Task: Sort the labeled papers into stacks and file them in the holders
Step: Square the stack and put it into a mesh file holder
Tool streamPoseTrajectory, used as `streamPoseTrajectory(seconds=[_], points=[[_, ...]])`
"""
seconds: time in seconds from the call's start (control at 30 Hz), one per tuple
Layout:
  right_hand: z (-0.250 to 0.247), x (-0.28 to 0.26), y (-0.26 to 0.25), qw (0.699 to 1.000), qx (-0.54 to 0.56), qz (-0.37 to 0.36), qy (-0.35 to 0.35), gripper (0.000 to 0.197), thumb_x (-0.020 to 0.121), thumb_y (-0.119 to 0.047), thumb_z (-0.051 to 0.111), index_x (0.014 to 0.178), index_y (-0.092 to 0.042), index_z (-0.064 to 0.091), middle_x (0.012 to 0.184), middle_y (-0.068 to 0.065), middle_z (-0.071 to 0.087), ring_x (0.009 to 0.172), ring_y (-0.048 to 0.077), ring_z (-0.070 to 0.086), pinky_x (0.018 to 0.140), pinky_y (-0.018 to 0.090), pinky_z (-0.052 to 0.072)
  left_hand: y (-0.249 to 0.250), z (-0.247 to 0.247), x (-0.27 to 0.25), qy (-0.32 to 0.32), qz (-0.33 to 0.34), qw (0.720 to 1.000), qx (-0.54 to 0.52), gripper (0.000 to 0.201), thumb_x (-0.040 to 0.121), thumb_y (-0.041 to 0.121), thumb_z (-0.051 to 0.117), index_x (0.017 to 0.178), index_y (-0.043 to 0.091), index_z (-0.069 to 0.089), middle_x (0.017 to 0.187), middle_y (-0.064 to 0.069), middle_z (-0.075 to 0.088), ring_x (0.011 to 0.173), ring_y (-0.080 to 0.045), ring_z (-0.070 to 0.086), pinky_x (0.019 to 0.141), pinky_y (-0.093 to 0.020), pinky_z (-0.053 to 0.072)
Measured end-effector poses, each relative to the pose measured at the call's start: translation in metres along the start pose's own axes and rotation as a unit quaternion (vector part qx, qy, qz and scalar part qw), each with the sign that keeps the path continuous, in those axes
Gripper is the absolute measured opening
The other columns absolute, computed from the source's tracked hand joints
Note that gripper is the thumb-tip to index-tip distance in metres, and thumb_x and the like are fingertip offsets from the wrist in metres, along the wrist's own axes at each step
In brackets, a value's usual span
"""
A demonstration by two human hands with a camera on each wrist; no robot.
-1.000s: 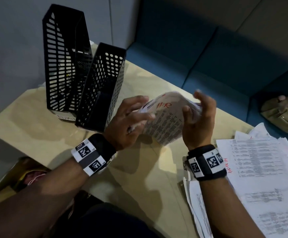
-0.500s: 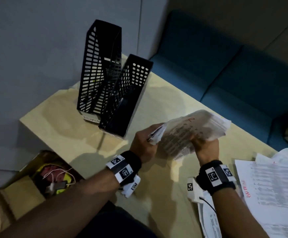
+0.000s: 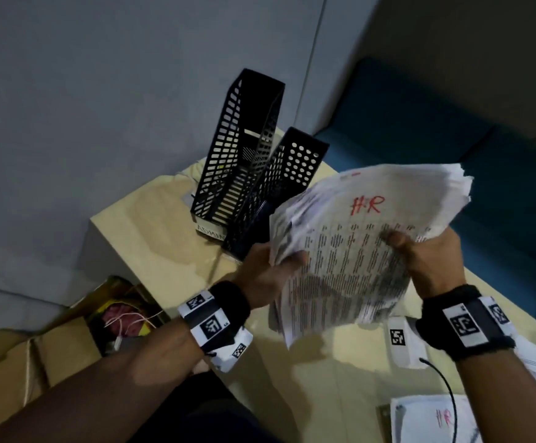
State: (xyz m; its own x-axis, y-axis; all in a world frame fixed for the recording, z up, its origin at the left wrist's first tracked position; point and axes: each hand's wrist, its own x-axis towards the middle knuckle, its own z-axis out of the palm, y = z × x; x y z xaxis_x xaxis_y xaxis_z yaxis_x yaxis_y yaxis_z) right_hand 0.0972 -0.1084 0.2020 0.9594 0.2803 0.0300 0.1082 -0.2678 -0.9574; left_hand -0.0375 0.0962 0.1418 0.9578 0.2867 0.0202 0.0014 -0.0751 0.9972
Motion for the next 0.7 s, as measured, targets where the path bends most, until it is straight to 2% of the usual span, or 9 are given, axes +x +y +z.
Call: streamPoseTrajectory(seconds=[0.07, 0.13, 0.23, 0.3, 0.37, 0.47, 0.53, 0.63, 0.7], points=[[0.012, 0.006, -0.004, 1.0, 0.006, -0.014, -0.013, 0.022, 0.063, -0.034, 0.079, 0.082, -0.029, 0.068, 0.074, -0.023, 0.072, 0.069, -0.006, 0.066, 0.058, 0.015, 0.052, 0.015, -0.011, 0.002, 0.054, 0.041, 0.998, 0.006, 0.011, 0.089, 0.006, 0.061, 0.086, 0.012, 0.071, 0.078, 0.018, 0.068, 0.075, 0.01, 0.062, 0.071, -0.012, 0.048], [0.026, 0.013, 0.004, 1.0, -0.012, -0.007, -0.025, 0.038, 0.064, -0.044, 0.078, 0.095, -0.025, 0.066, 0.082, -0.016, 0.074, 0.068, -0.007, 0.065, 0.058, 0.015, 0.05, 0.022, -0.025, 0.008, 0.118, 0.048, 0.99, 0.057, 0.018, 0.087, 0.02, 0.061, 0.072, 0.027, 0.068, 0.066, 0.016, 0.065, 0.063, 0.001, 0.057, 0.059, -0.018, 0.044], [0.056, 0.023, 0.028, 0.997, -0.055, 0.056, 0.001, 0.058, 0.08, -0.028, 0.075, 0.128, -0.016, 0.045, 0.115, 0.003, 0.064, 0.09, 0.006, 0.064, 0.074, 0.022, 0.05, 0.029, -0.042, 0.017, 0.259, 0.088, 0.956, 0.106, 0.011, 0.089, 0.026, 0.062, 0.08, 0.031, 0.068, 0.067, 0.006, 0.066, 0.065, -0.01, 0.06, 0.06, -0.02, 0.044], [0.08, 0.022, 0.034, 0.995, -0.089, 0.048, 0.015, 0.062, 0.085, -0.016, 0.069, 0.138, -0.017, 0.038, 0.123, 0.003, 0.056, 0.11, 0.017, 0.057, 0.088, 0.028, 0.046, 0.036, -0.05, 0.025, 0.345, 0.148, 0.917, 0.132, 0.01, 0.09, 0.01, 0.063, 0.094, 0.011, 0.073, 0.072, 0.001, 0.067, 0.071, -0.015, 0.059, 0.058, -0.006, 0.04], [0.107, 0.016, 0.025, 0.996, -0.08, 0.001, -0.045, 0.06, 0.087, -0.014, 0.067, 0.139, -0.025, 0.039, 0.124, -0.003, 0.056, 0.116, 0.016, 0.054, 0.097, 0.033, 0.047, 0.038, -0.055, 0.034, 0.362, 0.175, 0.904, 0.145, 0.016, 0.09, -0.003, 0.059, 0.101, -0.009, 0.068, 0.076, -0.009, 0.066, 0.072, -0.011, 0.055, 0.063, 0.001, 0.038], [0.145, 0.008, 0.01, 0.968, -0.127, -0.041, -0.211, 0.064, 0.091, -0.031, 0.062, 0.145, -0.038, 0.028, 0.145, -0.006, 0.044, 0.129, 0.01, 0.044, 0.105, 0.031, 0.039, 0.035, -0.06, 0.05, 0.385, 0.235, 0.873, 0.184, 0.026, 0.09, -0.006, 0.057, 0.115, -0.009, 0.064, 0.096, -0.004, 0.066, 0.081, 0.002, 0.055, 0.078, 0.0, 0.042], [0.162, 0.01, 0.004, 0.956, -0.112, -0.033, -0.271, 0.061, 0.095, -0.034, 0.054, 0.147, -0.038, 0.023, 0.152, -0.006, 0.035, 0.133, 0.011, 0.04, 0.108, 0.031, 0.036, 0.029, -0.059, 0.057, 0.381, 0.267, 0.855, 0.231, 0.025, 0.089, -0.003, 0.061, 0.113, -0.01, 0.064, 0.095, -0.013, 0.071, 0.084, -0.006, 0.059, 0.08, 0.0, 0.041], [0.173, 0.021, 0.003, 0.966, -0.045, 0.019, -0.253, 0.046, 0.101, -0.035, 0.039, 0.145, -0.026, 0.034, 0.139, -0.004, 0.048, 0.116, 0.01, 0.051, 0.097, 0.025, 0.042, 0.01, -0.053, 0.069, 0.37, 0.283, 0.849, 0.25, 0.026, 0.089, 0.002, 0.06, 0.114, -0.005, 0.065, 0.097, -0.021, 0.072, 0.085, -0.02, 0.065, 0.079, -0.013, 0.049], [0.177, 0.028, 0.006, 0.971, -0.045, 0.059, -0.227, 0.04, 0.1, -0.04, 0.036, 0.134, -0.021, 0.046, 0.127, -0.002, 0.055, 0.115, 0.017, 0.053, 0.1, 0.038, 0.044, 0.006, -0.043, 0.076, 0.356, 0.227, 0.891, 0.168, 0.031, 0.087, 0.004, 0.055, 0.116, 0.002, 0.065, 0.104, -0.013, 0.069, 0.095, -0.017, 0.062, 0.082, -0.026, 0.053]])
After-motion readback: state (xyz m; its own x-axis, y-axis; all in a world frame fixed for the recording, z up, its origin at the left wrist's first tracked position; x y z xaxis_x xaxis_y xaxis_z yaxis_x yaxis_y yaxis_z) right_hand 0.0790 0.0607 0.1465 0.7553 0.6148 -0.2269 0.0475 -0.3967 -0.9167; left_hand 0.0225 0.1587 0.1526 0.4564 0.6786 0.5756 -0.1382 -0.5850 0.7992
